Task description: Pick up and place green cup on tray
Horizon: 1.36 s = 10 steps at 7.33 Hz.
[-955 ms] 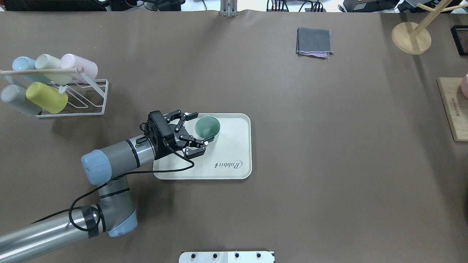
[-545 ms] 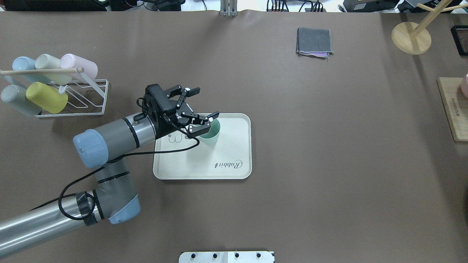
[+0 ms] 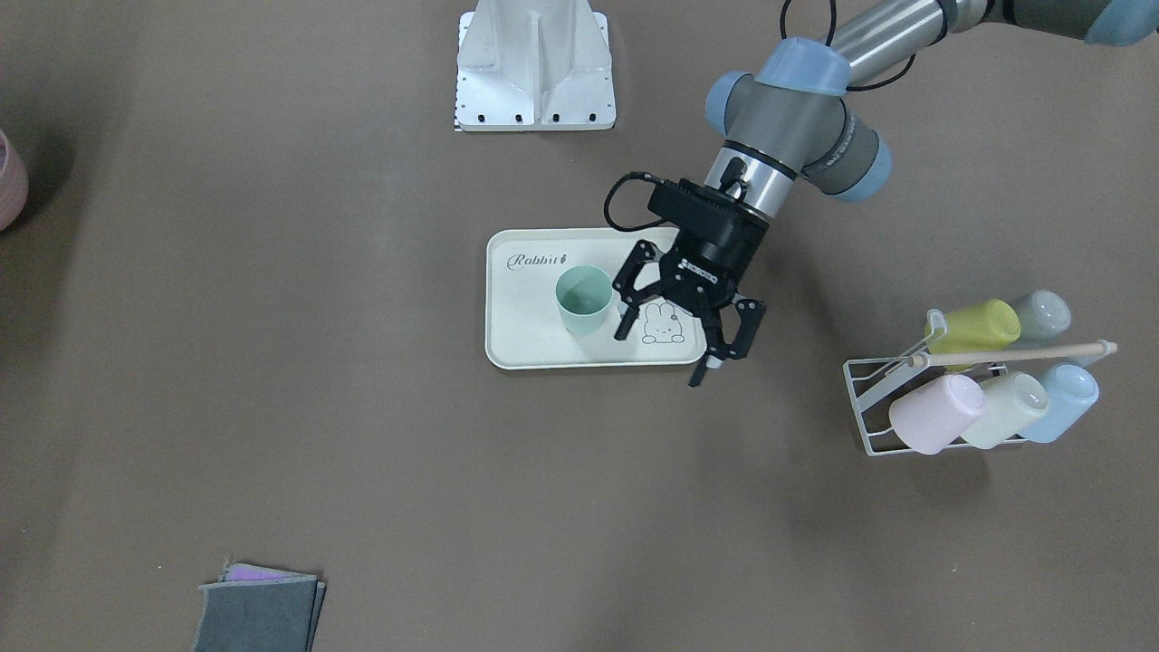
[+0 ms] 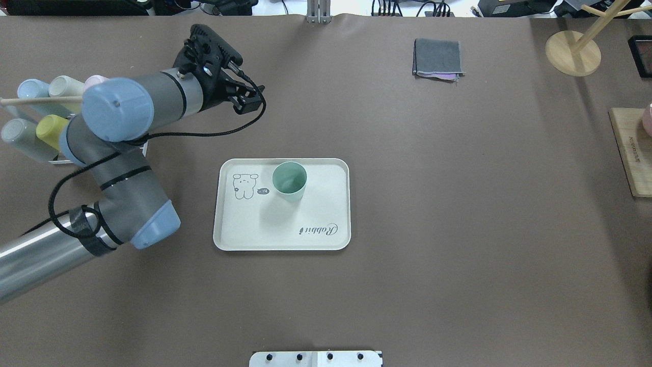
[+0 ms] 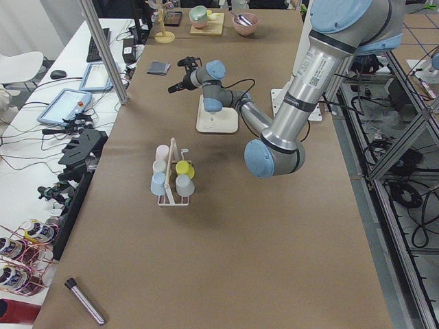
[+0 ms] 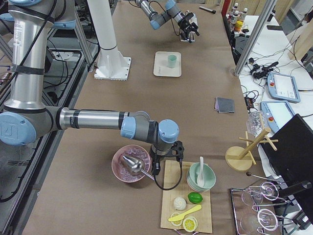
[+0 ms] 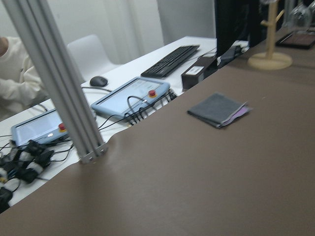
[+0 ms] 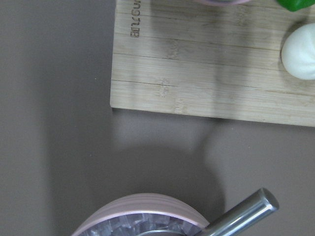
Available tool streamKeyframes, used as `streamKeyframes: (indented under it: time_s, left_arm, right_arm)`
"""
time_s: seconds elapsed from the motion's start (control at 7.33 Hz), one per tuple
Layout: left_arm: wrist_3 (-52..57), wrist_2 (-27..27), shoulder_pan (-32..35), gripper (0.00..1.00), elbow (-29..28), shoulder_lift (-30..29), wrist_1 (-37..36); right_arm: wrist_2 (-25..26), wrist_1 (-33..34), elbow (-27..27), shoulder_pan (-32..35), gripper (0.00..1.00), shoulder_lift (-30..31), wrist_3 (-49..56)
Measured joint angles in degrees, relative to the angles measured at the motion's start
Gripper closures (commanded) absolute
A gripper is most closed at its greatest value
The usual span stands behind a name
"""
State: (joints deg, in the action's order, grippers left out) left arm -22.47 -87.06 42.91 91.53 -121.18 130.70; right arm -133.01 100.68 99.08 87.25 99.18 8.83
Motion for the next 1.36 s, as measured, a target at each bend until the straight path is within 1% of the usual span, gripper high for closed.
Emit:
streamKeyframes:
  time_s: [0.14,0.27,0.41,0.55,0.68,0.95,1.09,1.23,1.36]
  left_arm:
    - [-0.25,-5.38,5.98,0.02,-0.16,0.44,-8.66]
    - [-0.44,-11.77,12.58,0.02,-0.66,1.05,-15.49]
    - [-0.24,-18.83,19.10,0.02,-2.05,1.46,-20.77]
    - [-0.06,-25.95,25.00,0.02,-4.35,2.60,-23.51]
    - [-0.03,-32.67,30.19,0.02,-6.45,5.20,-24.65]
    - [-0.06,-45.42,39.13,0.02,-8.03,12.52,-26.10]
    - [0.03,-49.57,43.07,0.02,-7.52,17.75,-26.05]
    - [0.09,-51.44,46.14,0.02,-6.03,23.66,-25.12]
    - [0.13,-52.37,47.86,0.02,-4.31,28.52,-24.47]
  right_arm:
    - [0.12,0.02,-0.21,0.02,0.00,-0.04,-0.07]
    - [0.20,0.00,-0.32,0.02,0.00,-0.06,-0.15]
    - [0.25,-0.10,-0.40,0.02,0.00,-0.10,-0.28]
    - [0.28,-0.19,-0.51,0.02,0.00,-0.23,-0.40]
    - [0.27,-0.26,-0.59,0.02,0.00,-0.40,-0.47]
    - [0.19,-0.29,-0.59,0.03,0.00,-0.60,-0.58]
    - [0.15,-0.26,-0.57,0.02,0.00,-0.64,-0.62]
    - [0.13,-0.26,-0.56,0.02,0.00,-0.65,-0.65]
    - [0.12,-0.29,-0.56,0.03,0.00,-0.65,-0.66]
